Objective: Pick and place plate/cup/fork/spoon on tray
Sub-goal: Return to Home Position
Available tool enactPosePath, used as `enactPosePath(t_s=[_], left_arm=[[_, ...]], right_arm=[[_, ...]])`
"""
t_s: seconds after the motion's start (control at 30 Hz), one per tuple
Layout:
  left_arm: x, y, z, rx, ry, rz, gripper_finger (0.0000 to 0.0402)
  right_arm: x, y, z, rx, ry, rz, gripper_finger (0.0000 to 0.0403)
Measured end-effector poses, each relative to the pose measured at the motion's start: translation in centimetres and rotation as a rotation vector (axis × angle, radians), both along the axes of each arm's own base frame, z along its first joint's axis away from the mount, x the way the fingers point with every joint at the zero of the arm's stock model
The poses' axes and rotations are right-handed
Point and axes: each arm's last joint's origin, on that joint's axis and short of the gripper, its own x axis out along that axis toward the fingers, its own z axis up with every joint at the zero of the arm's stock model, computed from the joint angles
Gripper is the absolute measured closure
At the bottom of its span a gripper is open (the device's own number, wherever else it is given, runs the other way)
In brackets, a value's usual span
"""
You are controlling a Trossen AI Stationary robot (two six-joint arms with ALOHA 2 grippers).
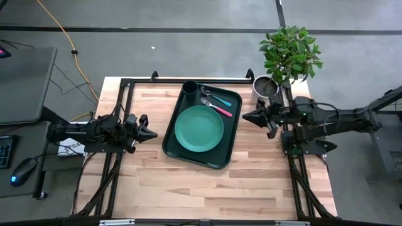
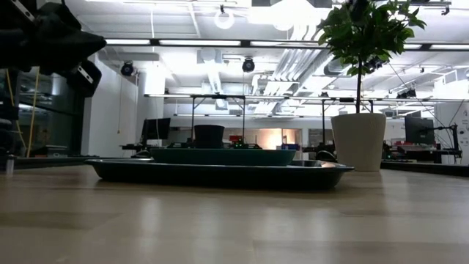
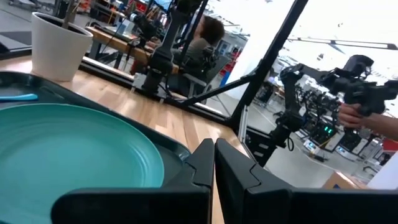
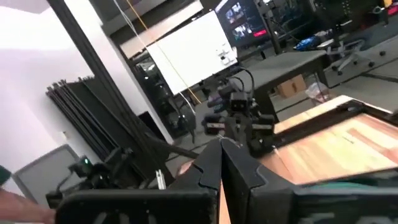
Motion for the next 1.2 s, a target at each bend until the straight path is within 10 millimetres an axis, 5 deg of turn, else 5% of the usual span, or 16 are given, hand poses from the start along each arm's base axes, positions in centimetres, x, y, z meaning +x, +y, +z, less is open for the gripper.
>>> enactPosePath(t_s=[0.27, 0.67, 0.83, 1.2], left_arm=[[0.0, 0.0, 0.0, -0.001, 0.001, 0.0, 0.0402], [0.0, 0.0, 0.0, -0.001, 0.002, 0.0, 0.0402], [0.0, 0.0, 0.0, -0.001, 0.003, 0.0, 0.0402], [0.1, 0.0, -0.1, -0.002, 0.009, 0.001, 0.0401]], right_arm=[[-4.6, 0.0, -5.3, 0.035, -0.081, 0.012, 0.0403], [-8.1, 0.1, -11.4, -0.046, -0.269, 0.064, 0.0403], [-7.7, 0.1, -13.0, -0.134, -0.261, 0.055, 0.0403], [-6.9, -0.3, -16.4, -0.19, 0.111, -0.077, 0.0403]])
